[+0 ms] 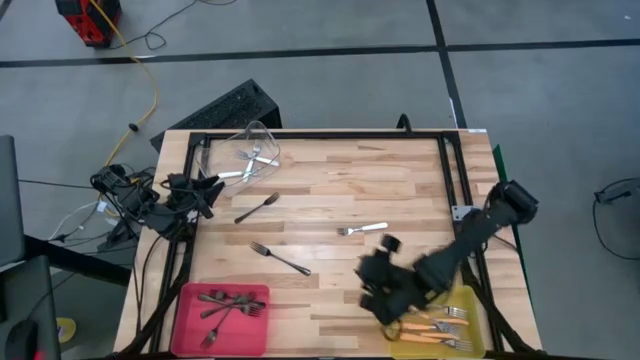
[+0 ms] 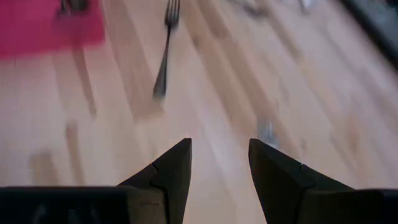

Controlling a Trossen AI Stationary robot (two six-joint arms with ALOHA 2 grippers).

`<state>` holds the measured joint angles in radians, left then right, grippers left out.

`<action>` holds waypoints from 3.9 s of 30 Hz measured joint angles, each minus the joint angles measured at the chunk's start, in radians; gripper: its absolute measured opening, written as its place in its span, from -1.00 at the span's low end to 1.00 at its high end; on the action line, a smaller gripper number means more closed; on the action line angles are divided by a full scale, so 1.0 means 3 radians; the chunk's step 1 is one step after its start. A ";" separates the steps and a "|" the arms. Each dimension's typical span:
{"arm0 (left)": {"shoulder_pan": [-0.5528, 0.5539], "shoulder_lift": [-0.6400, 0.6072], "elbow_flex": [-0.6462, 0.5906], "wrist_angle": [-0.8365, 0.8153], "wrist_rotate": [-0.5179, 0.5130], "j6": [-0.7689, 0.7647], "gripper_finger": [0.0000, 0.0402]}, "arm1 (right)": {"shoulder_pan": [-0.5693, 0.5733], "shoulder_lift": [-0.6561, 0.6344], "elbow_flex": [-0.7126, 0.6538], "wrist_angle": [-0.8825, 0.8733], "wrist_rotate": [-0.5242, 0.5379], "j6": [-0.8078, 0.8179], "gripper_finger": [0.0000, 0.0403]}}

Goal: Sort silverware by color (type)
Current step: Put the black fork into the red bin

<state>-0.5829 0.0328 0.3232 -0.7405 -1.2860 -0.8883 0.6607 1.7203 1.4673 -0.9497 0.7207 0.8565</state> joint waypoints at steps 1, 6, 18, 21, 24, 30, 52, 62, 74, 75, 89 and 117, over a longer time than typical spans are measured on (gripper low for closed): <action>0.0001 -0.0001 -0.0001 -0.0001 0.0078 -0.0024 -0.11 | -0.0102 0.0000 0.0003 0.0162 0.0011 -0.0215 -0.09; -0.0001 0.0000 -0.0001 0.0082 0.0624 0.0047 -0.11 | -0.0563 0.0000 0.0004 0.0807 -0.0313 -0.1020 -0.09; 0.0000 0.0004 -0.0001 0.0782 0.1121 0.0802 -0.11 | -0.1084 0.0173 0.0004 0.1507 -0.0438 -0.1872 -0.09; -0.0001 0.0094 -0.0001 0.0784 0.1249 0.0789 -0.11 | -0.1170 0.0278 0.0004 0.1689 -0.0609 -0.1994 -0.10; 0.0000 0.0284 0.0010 0.0794 0.1287 0.0747 -0.11 | -0.1182 0.0338 0.0004 0.1683 -0.0772 -0.1995 -0.10; 0.0001 0.0907 0.0208 0.0782 0.1382 0.0744 -0.11 | -0.1121 0.0319 0.0003 0.1642 -0.0831 -0.1987 -0.10; 0.0654 0.2469 0.0768 0.1084 0.2764 0.2050 -0.11 | -0.1069 0.0334 0.0003 0.1606 -0.0830 -0.1976 -0.10; 0.1294 0.3140 0.0767 0.1654 0.3675 0.3143 -0.11 | -0.1058 0.0334 0.0003 0.1541 -0.0833 -0.1850 -0.09; 0.1463 0.3994 0.0764 0.2092 0.4513 0.3809 -0.11 | -0.0873 0.0334 0.0003 0.1387 -0.0838 -0.1802 -0.09; 0.1459 0.4060 0.0763 0.2090 0.4533 0.3853 -0.11 | -0.0873 0.0334 0.0003 0.1380 -0.0838 -0.1799 -0.09; 0.1440 0.4916 0.0767 0.2302 0.4716 0.3995 -0.11 | -0.0849 0.0334 0.0003 0.1238 -0.0835 -0.1545 -0.09; 0.1449 0.4779 0.0743 0.2302 0.4335 0.3687 -1.00 | -0.0625 0.0334 0.0003 0.1251 -0.0821 -0.1339 -0.09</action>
<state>-0.1483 1.4664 0.5460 -0.0498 0.0146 0.2179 0.4731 1.8206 1.4681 -0.5745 0.4745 0.4549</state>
